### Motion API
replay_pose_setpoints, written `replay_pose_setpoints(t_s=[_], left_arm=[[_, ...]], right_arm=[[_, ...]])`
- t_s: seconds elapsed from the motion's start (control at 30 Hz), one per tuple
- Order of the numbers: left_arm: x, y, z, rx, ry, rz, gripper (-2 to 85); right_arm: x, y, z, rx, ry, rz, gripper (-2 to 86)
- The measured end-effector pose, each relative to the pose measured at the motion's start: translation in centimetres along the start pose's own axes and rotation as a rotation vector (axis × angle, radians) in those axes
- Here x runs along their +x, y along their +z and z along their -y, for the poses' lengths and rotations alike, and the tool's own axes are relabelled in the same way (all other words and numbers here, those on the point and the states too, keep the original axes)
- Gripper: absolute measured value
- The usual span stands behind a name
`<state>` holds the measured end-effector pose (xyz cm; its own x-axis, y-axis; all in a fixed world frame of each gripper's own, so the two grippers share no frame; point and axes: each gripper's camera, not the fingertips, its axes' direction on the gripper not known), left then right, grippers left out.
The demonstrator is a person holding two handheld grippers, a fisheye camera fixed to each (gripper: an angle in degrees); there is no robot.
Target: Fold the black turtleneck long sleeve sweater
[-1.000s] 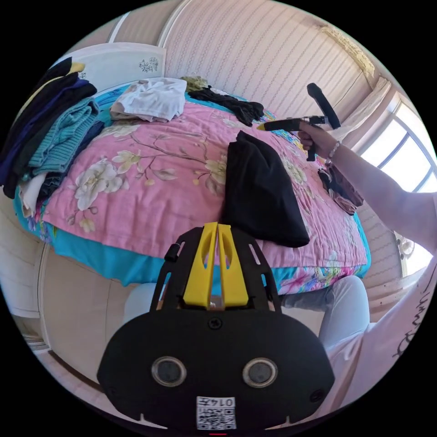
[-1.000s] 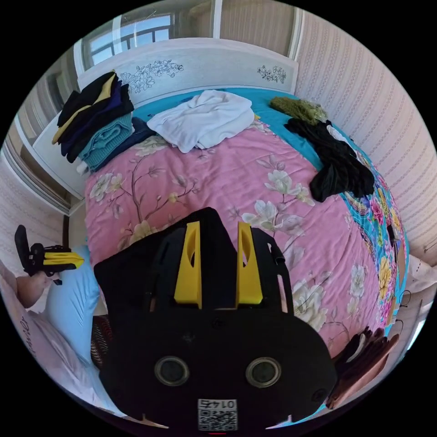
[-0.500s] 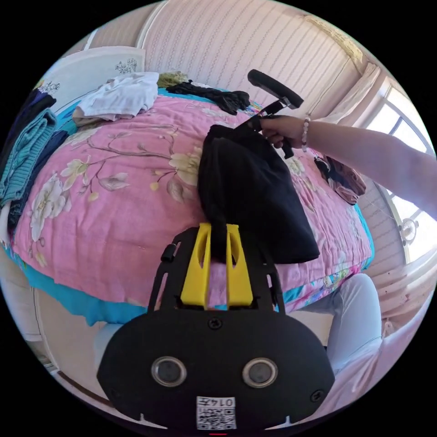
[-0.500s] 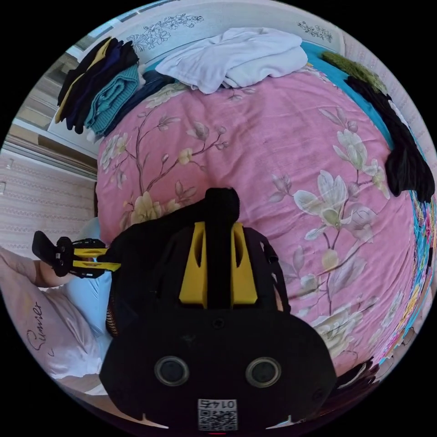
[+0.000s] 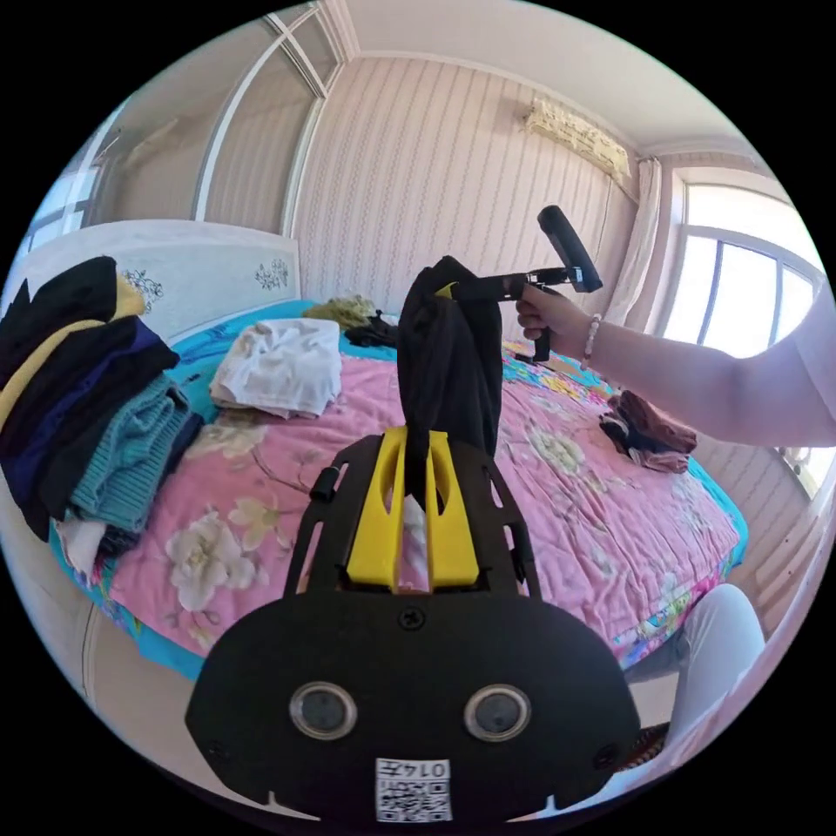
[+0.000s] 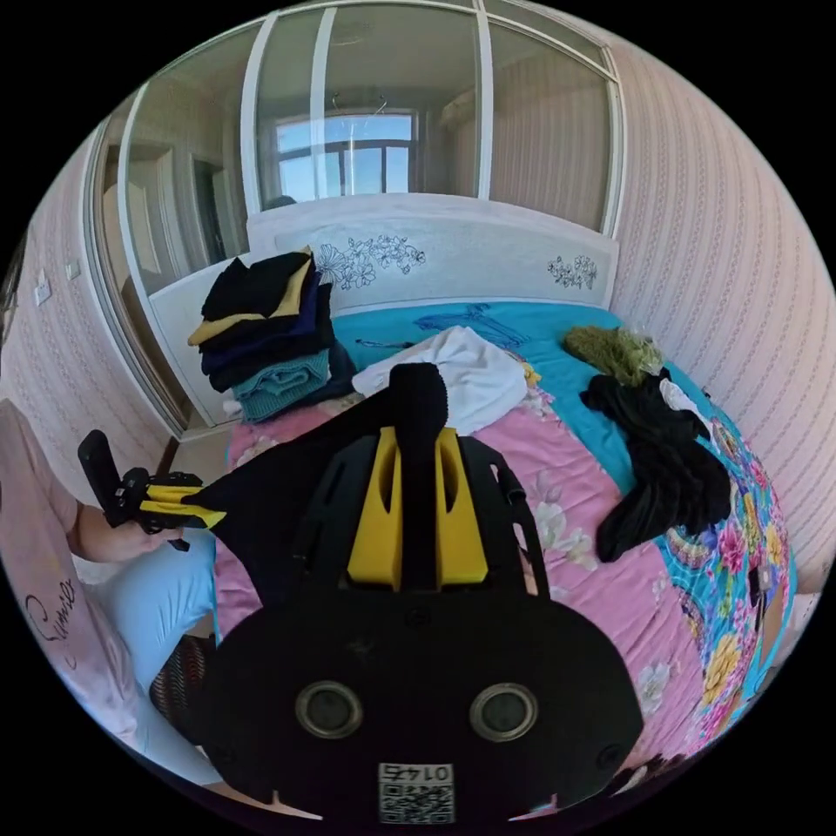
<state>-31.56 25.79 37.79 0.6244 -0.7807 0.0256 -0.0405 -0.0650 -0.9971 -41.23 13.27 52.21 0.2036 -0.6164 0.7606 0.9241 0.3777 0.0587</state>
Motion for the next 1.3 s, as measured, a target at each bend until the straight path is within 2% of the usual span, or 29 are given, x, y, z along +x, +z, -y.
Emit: replay_pose_setpoints(t_s=[0.1, 0.17, 0.23, 0.27, 0.37, 0.5, 0.7, 0.83, 1.0, 1.17, 1.3], left_arm=[[-3.5, 1.4, 4.8, 0.1, -0.035, 0.093, 4.0], [-8.1, 4.7, 8.8, 0.065, -0.165, 0.188, 5.6], [-11.1, 7.5, 9.8, 0.004, -0.242, 0.31, 6.1], [-12.4, 9.1, 9.5, -0.045, -0.271, 0.364, 6.2], [-13.0, 11.1, 7.3, -0.154, -0.303, 0.344, 6.0], [-9.5, 10.3, 4.8, -0.128, -0.211, 0.325, 5.0], [0.3, 9.4, 3.3, -0.164, -0.037, 0.132, 5.0], [9.2, 11.0, 3.2, -0.185, 0.154, 0.028, 4.9], [19.8, 14.5, 3.5, -0.221, 0.236, -0.235, 5.4], [33.8, 19.4, 4.8, -0.235, 0.385, -0.442, 9.0], [43.4, 23.3, 6.2, -0.228, 0.48, -0.53, 10.7]], right_arm=[[0.4, 2.4, 9.0, -0.065, -0.095, -0.049, 7.5], [1.4, 6.1, 15.9, -0.167, -0.047, -0.126, 11.2], [2.1, 9.3, 18.7, -0.306, 0.062, -0.23, 12.8], [2.0, 10.8, 18.8, -0.355, 0.091, -0.209, 13.1], [0.8, 12.6, 16.5, -0.387, 0.047, -0.175, 13.2], [-0.1, 11.3, 11.5, -0.385, 0.018, -0.173, 13.2], [-2.5, 2.6, 1.1, -0.368, -0.014, -0.237, 12.3], [-1.9, -5.1, -9.3, -0.469, 0.039, -0.411, 11.5], [1.5, -17.3, -21.6, -0.554, 0.293, -0.577, 12.9], [4.9, -31.1, -33.5, -0.547, 0.604, -0.873, 14.0], [6.3, -36.4, -39.5, -0.513, 0.737, -0.964, 16.4]])
